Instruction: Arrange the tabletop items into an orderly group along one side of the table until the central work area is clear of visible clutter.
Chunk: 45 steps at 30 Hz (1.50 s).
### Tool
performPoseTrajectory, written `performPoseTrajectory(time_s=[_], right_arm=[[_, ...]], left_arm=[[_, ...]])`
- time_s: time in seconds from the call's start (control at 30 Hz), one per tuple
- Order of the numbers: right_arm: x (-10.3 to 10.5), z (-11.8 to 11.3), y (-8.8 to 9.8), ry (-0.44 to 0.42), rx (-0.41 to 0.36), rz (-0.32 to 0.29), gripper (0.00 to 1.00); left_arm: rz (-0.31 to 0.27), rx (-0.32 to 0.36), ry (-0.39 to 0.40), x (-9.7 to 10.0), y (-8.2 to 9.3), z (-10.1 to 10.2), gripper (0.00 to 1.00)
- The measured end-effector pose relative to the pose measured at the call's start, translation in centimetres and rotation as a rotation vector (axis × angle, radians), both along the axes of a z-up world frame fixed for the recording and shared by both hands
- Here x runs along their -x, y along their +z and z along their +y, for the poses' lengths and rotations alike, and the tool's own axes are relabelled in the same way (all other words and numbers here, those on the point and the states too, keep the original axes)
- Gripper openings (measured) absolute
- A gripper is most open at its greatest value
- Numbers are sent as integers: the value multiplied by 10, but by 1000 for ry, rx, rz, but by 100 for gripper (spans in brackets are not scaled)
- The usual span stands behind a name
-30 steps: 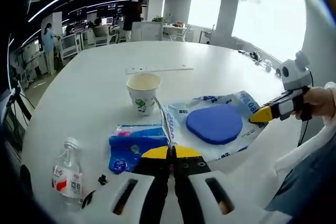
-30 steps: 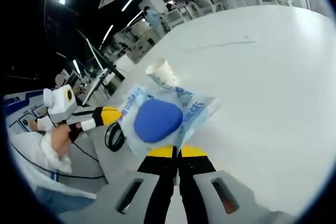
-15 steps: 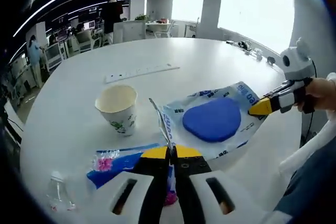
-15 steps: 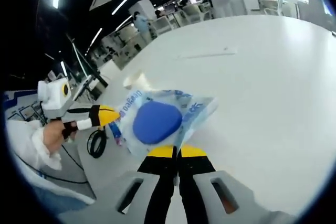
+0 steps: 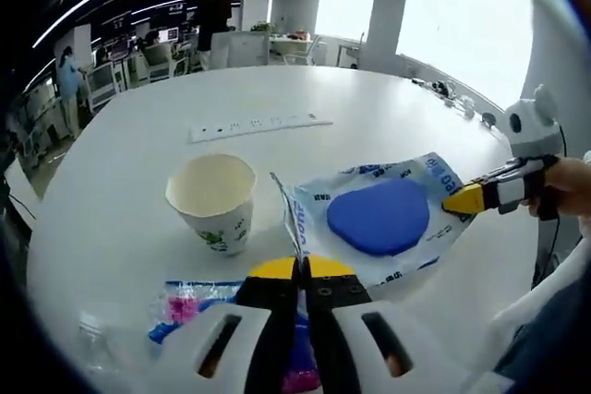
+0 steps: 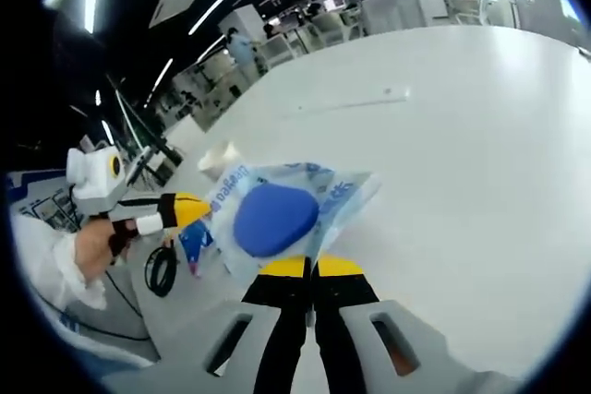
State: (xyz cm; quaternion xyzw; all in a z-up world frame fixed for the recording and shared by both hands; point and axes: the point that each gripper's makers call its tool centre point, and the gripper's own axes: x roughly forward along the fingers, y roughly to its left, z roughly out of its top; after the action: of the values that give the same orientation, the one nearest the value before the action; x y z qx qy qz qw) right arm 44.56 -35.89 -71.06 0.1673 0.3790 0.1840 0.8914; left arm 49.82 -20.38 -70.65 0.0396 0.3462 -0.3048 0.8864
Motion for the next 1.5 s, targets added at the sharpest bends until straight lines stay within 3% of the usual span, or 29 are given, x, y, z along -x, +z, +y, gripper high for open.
performPoseTrajectory(time_s=[0.43, 0.67, 0.9, 0.97, 1.4, 1.5], right_arm=[[-37, -8, -17, -54, -42, -5, 0], [-49, -14, -34, -68, -30, -1, 0], [-64, -21, -39, -116, -68, -26, 0], [-65, -24, -46, -156, -100, 9, 0], [-64, -27, -52, -121, -59, 0, 0], [-64, -29, -54, -151, -91, 24, 0]], left_arm=[[20, -7, 53, -22, -18, 1, 0], [44, -28, 54, -27, -33, -3, 0], [43, -46, 45, -33, -41, -5, 0], [51, -48, 48, -34, -44, -5, 0], [21, -89, 49, -39, -54, -10, 0], [17, -92, 61, -38, -54, -10, 0]])
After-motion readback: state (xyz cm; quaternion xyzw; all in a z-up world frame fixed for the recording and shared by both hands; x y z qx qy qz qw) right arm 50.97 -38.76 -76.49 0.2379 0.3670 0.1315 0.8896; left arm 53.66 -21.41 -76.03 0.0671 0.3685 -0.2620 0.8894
